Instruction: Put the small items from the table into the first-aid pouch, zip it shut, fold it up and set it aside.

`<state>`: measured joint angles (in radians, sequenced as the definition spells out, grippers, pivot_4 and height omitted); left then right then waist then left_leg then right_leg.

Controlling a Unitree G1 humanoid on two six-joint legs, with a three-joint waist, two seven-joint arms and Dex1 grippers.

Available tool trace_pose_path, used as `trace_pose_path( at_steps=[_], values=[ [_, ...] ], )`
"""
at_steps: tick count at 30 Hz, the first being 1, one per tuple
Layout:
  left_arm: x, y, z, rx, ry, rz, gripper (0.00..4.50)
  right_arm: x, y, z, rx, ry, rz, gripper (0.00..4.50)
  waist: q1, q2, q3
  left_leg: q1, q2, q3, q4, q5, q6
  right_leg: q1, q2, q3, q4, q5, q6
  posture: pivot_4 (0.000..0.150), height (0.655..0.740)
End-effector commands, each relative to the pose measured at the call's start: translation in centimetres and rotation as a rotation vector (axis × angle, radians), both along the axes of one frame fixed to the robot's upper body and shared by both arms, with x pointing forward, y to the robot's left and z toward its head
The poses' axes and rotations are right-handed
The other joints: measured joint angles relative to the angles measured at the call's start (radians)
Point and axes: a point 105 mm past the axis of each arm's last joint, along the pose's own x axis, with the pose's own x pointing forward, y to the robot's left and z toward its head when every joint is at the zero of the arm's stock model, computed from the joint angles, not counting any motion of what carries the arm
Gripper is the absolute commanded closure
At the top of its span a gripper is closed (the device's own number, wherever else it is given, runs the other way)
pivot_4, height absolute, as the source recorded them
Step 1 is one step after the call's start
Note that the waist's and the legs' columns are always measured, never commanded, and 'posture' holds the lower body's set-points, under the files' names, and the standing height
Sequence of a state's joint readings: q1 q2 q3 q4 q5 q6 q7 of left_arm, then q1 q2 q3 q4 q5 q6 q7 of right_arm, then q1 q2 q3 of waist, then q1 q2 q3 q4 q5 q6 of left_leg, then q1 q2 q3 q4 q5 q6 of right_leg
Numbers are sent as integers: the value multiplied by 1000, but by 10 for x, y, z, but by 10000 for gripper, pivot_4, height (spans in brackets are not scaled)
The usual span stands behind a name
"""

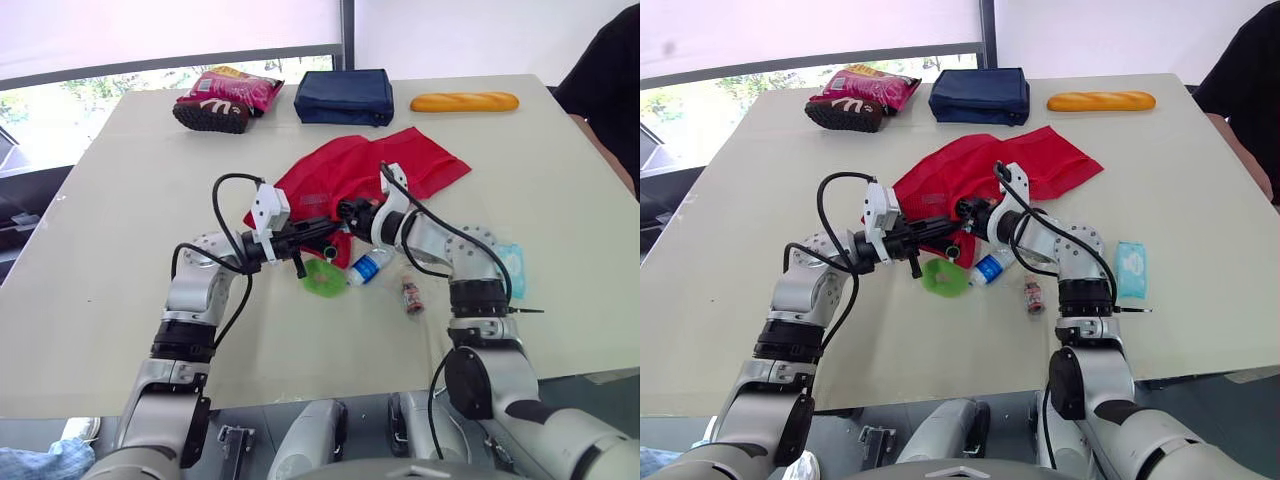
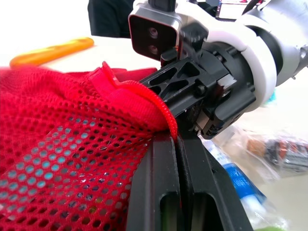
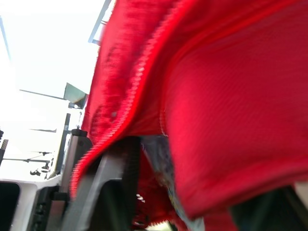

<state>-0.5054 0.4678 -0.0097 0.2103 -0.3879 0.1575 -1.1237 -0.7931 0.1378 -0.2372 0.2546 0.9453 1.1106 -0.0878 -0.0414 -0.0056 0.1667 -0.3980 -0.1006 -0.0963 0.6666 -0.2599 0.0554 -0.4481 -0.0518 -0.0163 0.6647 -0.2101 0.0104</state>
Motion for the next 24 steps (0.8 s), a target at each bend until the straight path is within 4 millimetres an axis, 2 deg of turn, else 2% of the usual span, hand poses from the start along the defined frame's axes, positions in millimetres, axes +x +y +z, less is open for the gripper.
trace_pose_path(
  at_steps=[1,10,18,24],
  values=[
    [0,-3,14,-11,-55,-11,45000,-40,43,0,35,-3,222,18386,0,0,0,0,0,0,0,0,0,0,0,0,0,0,0,1500,7395],
    [5,12,15,10,-61,32,45000,-33,10,-15,-86,-24,199,18386,1,0,0,0,0,0,0,0,0,0,0,0,0,0,0,1500,7395],
    [7,15,22,-23,-67,46,45000,-22,1,-15,-138,-61,133,18386,1,0,0,0,0,0,0,0,0,0,0,0,0,0,0,1500,7395],
    [6,19,21,-8,-66,56,45000,-27,0,-11,-145,-121,175,18386,1,0,0,0,0,0,0,0,0,0,0,0,0,0,0,1500,7395]
  ],
)
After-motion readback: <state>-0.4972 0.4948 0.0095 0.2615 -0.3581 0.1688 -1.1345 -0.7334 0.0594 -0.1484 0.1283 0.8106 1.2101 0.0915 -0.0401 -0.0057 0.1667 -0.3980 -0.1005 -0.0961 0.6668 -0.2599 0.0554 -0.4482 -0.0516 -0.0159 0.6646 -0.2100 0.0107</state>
